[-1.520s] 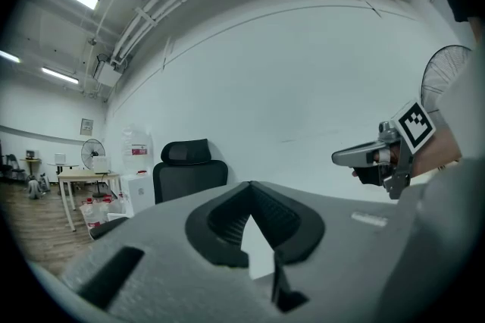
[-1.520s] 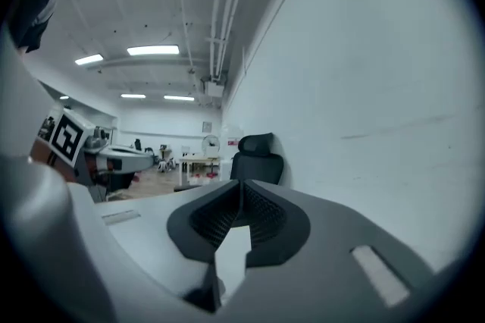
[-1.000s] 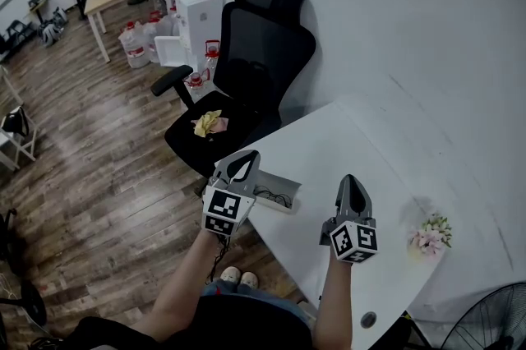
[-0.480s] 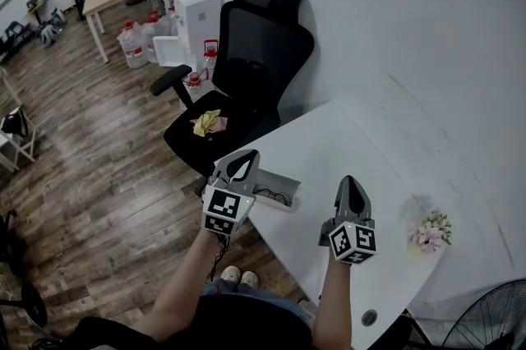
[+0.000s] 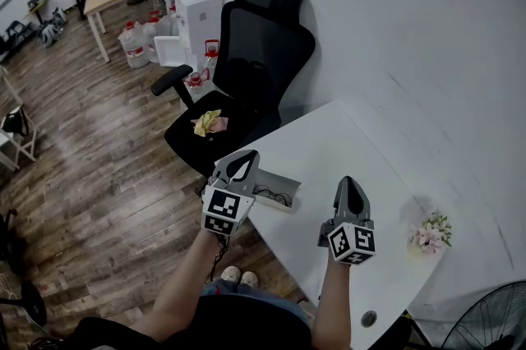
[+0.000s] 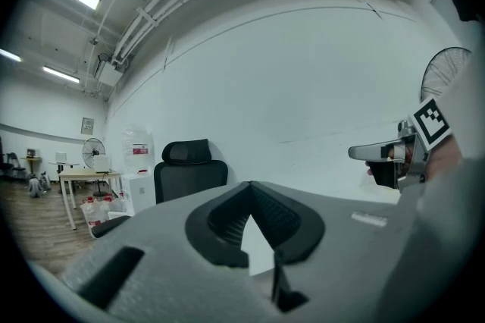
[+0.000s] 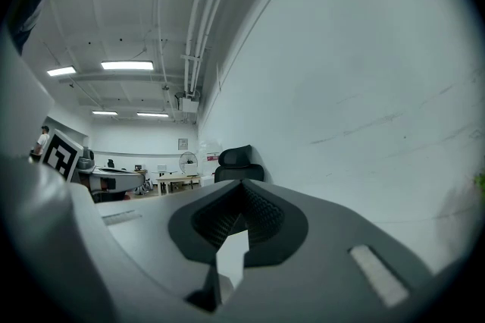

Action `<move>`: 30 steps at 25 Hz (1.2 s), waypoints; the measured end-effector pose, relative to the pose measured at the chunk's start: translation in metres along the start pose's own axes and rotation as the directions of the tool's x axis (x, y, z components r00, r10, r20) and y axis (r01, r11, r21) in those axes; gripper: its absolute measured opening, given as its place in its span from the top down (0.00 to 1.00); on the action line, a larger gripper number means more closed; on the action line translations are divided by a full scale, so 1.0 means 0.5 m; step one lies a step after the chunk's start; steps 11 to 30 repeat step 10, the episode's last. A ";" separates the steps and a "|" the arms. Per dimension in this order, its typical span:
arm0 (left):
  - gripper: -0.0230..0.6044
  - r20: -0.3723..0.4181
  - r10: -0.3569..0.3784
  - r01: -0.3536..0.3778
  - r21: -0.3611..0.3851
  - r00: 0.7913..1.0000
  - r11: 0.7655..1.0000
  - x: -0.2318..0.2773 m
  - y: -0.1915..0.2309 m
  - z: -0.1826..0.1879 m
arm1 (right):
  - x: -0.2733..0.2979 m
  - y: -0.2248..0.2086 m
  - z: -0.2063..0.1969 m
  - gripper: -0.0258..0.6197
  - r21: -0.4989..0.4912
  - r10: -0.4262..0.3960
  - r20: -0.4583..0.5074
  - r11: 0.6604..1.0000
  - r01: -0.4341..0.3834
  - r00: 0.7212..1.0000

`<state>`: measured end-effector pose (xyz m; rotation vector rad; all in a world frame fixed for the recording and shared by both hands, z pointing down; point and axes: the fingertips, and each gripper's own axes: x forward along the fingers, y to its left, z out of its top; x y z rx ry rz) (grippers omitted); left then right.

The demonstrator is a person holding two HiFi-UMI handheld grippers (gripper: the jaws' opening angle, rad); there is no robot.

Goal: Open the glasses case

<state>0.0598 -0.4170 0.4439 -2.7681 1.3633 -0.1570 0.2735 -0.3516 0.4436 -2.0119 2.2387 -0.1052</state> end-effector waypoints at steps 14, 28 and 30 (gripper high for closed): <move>0.95 -0.007 0.000 0.000 0.001 1.000 1.000 0.007 0.002 -0.006 | 0.008 0.004 -0.009 0.95 0.001 0.009 -0.010 1.000 -0.009 1.000; 0.95 -0.007 0.000 0.000 0.001 1.000 1.000 0.007 0.002 -0.006 | 0.008 0.004 -0.009 0.95 0.001 0.009 -0.010 1.000 -0.009 1.000; 0.95 -0.007 0.000 0.000 0.001 1.000 1.000 0.007 0.002 -0.006 | 0.008 0.004 -0.009 0.95 0.001 0.009 -0.010 1.000 -0.009 1.000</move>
